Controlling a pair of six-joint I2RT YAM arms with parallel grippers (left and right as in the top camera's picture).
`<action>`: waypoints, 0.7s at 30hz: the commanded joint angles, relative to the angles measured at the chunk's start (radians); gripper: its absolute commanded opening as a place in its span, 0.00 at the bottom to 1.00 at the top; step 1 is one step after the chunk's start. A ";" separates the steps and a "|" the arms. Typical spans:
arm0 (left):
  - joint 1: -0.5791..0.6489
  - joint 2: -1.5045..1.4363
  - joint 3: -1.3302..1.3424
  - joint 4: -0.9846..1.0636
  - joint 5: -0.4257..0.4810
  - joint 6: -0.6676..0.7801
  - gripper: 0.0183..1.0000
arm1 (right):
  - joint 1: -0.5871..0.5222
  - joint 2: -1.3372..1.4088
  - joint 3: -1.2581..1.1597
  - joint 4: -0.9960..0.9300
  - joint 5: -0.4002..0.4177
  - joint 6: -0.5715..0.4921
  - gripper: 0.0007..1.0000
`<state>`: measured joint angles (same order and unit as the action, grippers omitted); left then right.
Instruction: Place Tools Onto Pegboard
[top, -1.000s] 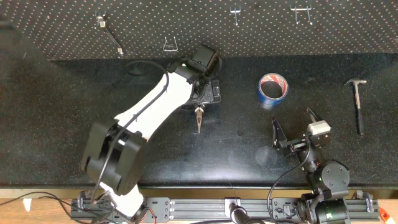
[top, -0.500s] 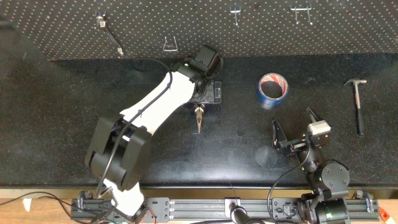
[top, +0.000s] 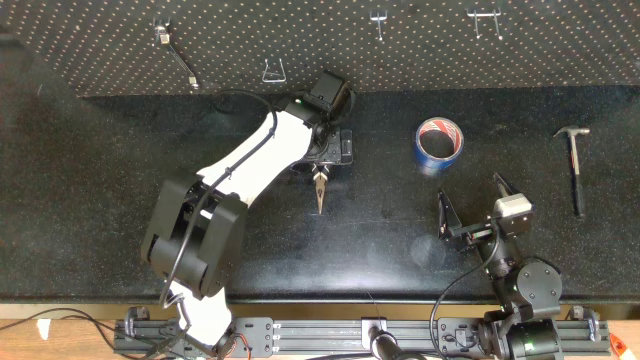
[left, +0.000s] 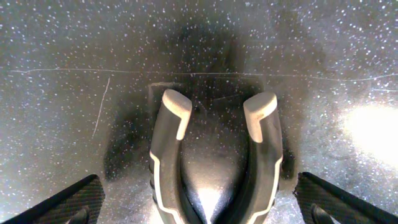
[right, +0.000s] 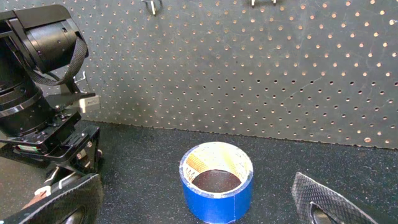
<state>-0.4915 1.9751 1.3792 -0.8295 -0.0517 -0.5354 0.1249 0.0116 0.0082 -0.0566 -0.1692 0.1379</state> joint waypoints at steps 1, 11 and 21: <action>0.003 0.011 0.027 0.001 -0.015 -0.007 1.00 | 0.005 -0.011 -0.004 -0.003 0.004 0.008 1.00; 0.002 0.026 0.027 0.026 -0.011 -0.033 1.00 | 0.005 -0.011 -0.004 -0.003 0.004 0.008 1.00; 0.002 0.029 0.027 0.016 -0.011 -0.036 1.00 | 0.005 -0.011 -0.004 -0.003 0.005 0.008 1.00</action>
<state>-0.4915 1.9800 1.3811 -0.8070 -0.0513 -0.5541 0.1249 0.0116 0.0082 -0.0563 -0.1692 0.1379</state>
